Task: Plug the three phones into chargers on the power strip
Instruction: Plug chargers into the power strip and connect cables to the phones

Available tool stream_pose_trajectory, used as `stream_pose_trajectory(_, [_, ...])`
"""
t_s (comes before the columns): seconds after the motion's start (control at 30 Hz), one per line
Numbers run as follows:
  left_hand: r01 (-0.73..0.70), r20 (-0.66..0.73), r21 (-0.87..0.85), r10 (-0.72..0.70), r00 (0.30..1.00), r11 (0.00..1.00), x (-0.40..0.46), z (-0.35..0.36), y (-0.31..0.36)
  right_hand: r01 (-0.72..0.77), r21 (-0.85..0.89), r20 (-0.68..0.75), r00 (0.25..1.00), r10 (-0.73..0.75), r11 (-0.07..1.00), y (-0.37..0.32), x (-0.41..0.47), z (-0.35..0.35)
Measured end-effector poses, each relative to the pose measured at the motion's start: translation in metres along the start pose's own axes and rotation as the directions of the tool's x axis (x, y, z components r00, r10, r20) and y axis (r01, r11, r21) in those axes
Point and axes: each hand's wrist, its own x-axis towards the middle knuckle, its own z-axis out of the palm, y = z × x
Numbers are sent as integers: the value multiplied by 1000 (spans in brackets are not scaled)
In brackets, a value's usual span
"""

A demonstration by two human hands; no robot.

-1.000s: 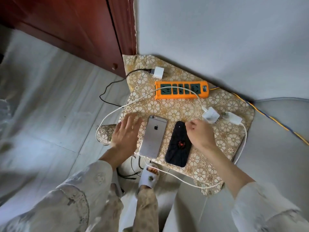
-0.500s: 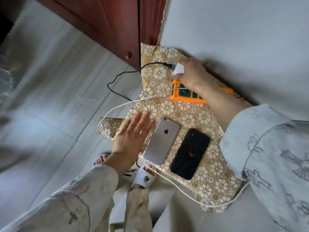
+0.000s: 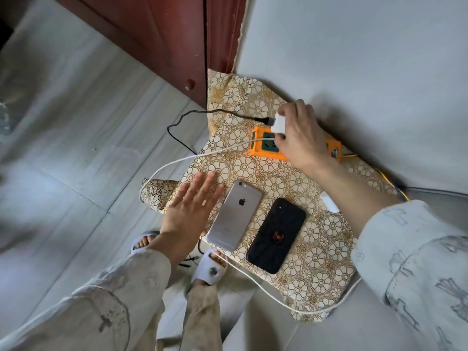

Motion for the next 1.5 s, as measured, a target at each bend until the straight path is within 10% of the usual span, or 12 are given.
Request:
stream_pose_trajectory(0.3, [-5, -76, -13, 4, 997, 1000, -2, -15, -1, 4, 205, 225, 973, -51, 979, -3, -43, 5])
stream_pose_trajectory(0.8, [51, -24, 91, -49, 999, 995, 18, -25, -3, -413, 503, 248, 910, 332, 759, 14, -18, -7])
stream_pose_trajectory(1.5, [-15, -50, -23, 14, 999, 1000, 22, -23, -16, -343, 667, 331, 932, 149, 661, 18, -13, -18])
